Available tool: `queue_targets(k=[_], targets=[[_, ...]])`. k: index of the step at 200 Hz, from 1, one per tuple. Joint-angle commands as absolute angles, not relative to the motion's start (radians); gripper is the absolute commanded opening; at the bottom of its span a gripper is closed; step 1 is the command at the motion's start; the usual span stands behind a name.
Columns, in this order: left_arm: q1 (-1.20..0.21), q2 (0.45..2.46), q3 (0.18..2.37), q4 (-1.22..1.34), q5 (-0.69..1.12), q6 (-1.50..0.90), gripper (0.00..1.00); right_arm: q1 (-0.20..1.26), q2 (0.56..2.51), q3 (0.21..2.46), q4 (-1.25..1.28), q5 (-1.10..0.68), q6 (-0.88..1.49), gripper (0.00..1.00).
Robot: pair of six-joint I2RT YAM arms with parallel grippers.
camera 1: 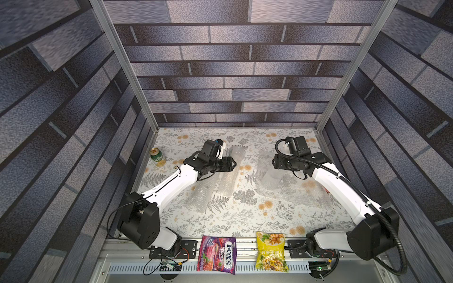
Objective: Unwrap the vase from the bubble wrap
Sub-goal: Pick up the vase from the bubble wrap, then place the vase at the center of the board.
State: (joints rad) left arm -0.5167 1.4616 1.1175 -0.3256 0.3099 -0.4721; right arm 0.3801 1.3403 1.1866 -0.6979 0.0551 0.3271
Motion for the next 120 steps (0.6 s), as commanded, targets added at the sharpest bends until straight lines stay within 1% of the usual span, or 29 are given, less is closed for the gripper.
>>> queue_targets(k=[1, 32, 84, 120], targets=[[-0.522, 1.470, 1.150, -0.338, 0.305, -0.467, 0.71, 0.395, 1.322, 1.257, -0.635, 0.086, 0.303, 0.22], [-0.520, 1.481, 1.158, -0.337, 0.304, -0.465, 0.71, 0.405, 1.365, 1.322, -0.607, 0.119, 0.278, 0.18], [-0.516, 1.492, 1.166, -0.340, 0.305, -0.461, 0.71, 0.416, 1.481, 1.443, -0.576, 0.151, 0.225, 0.17], [-0.504, 1.500, 1.179, -0.344, 0.308, -0.454, 0.71, 0.418, 1.595, 1.605, -0.591, 0.169, 0.173, 0.17]])
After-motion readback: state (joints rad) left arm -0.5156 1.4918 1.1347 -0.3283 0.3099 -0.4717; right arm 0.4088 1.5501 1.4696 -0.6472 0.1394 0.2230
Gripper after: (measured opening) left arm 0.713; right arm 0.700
